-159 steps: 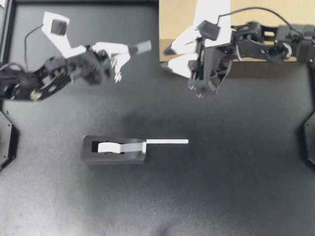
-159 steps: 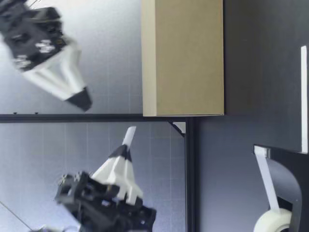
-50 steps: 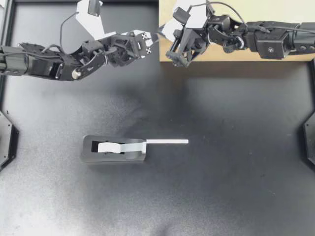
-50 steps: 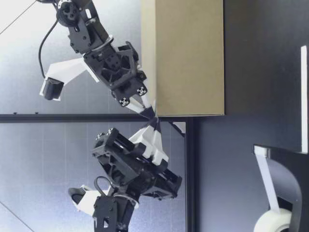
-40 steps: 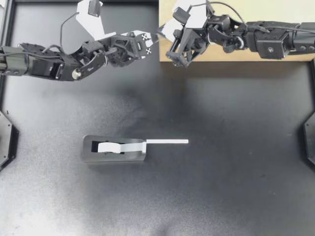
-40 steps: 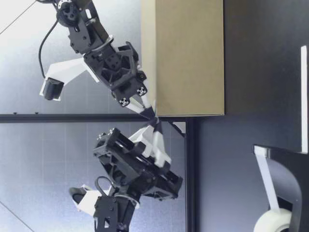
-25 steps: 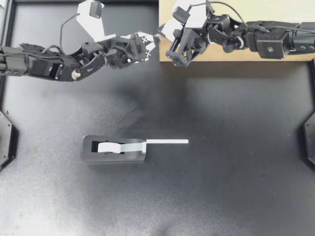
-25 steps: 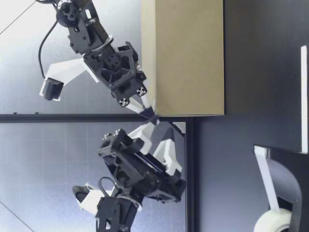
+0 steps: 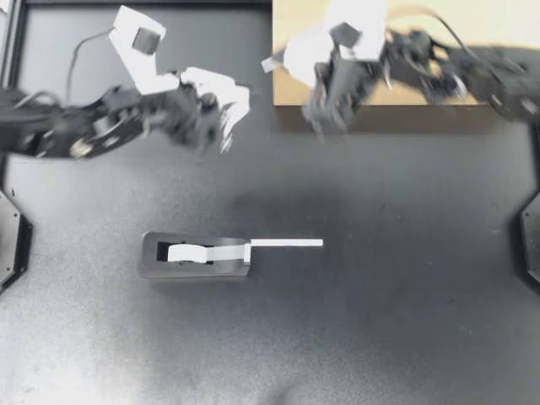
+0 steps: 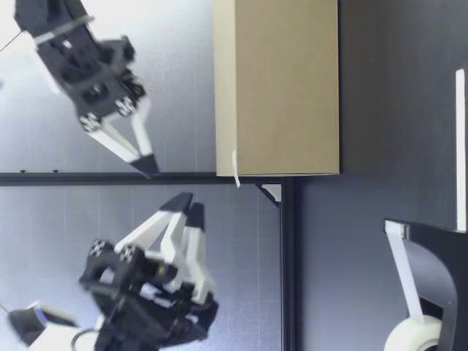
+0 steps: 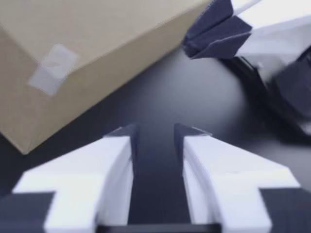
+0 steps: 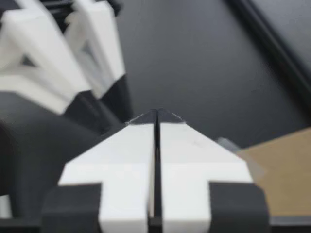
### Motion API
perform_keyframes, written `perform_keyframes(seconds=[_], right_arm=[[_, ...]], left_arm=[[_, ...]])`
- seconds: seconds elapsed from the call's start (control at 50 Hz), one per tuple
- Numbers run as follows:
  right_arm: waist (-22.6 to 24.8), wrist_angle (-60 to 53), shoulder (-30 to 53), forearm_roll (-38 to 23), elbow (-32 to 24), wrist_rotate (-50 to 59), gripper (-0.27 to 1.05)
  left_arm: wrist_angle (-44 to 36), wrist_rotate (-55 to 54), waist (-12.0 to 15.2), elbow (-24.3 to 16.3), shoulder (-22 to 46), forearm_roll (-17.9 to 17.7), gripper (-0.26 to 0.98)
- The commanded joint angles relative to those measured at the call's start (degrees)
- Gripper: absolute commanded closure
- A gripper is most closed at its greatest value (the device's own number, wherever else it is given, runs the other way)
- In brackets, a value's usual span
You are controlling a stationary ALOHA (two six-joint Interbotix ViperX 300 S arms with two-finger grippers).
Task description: Cut a small piece of tape from the tape dispenser then place it on the cardboard box's edge.
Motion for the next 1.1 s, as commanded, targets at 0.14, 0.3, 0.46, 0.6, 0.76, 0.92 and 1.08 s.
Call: perform_keyframes(seconds=[0.14, 0.3, 0.46, 0.6, 0.76, 0.92, 1.08], right_arm=[[6.5, -0.79, -8.26, 2.29, 3.16, 0.09, 0.88], [10.46, -2.64, -11.95, 3.43, 6.06, 0.09, 0.88], [13.71, -4.66, -14.06, 5.19, 8.0, 0.09, 0.88], [16.17, -6.33, -14.77, 5.71, 9.32, 0.09, 0.88], [18.63, -9.84, -14.94, 5.71, 10.81, 0.09, 0.88], [18.81, -13.89, -14.94, 5.71, 13.27, 0.09, 0.88], [18.81, -16.44, -14.77, 5.8, 14.85, 0.53, 0.88]], left_arm=[[-0.7, 7.29, -4.83, 1.58, -5.98, 0.53, 0.58], [-2.11, 12.04, -9.05, 2.46, -8.35, 2.99, 0.59], [-4.57, 14.5, -12.04, 2.81, -9.05, 5.71, 0.59], [-7.12, 15.12, -14.06, 2.81, -9.23, 9.58, 0.59], [-9.49, 15.03, -15.03, 3.25, -9.67, 12.66, 0.59], [-11.78, 15.12, -14.94, 4.39, -10.11, 13.01, 0.59], [-12.3, 15.03, -15.03, 4.92, -10.28, 12.92, 0.59]])
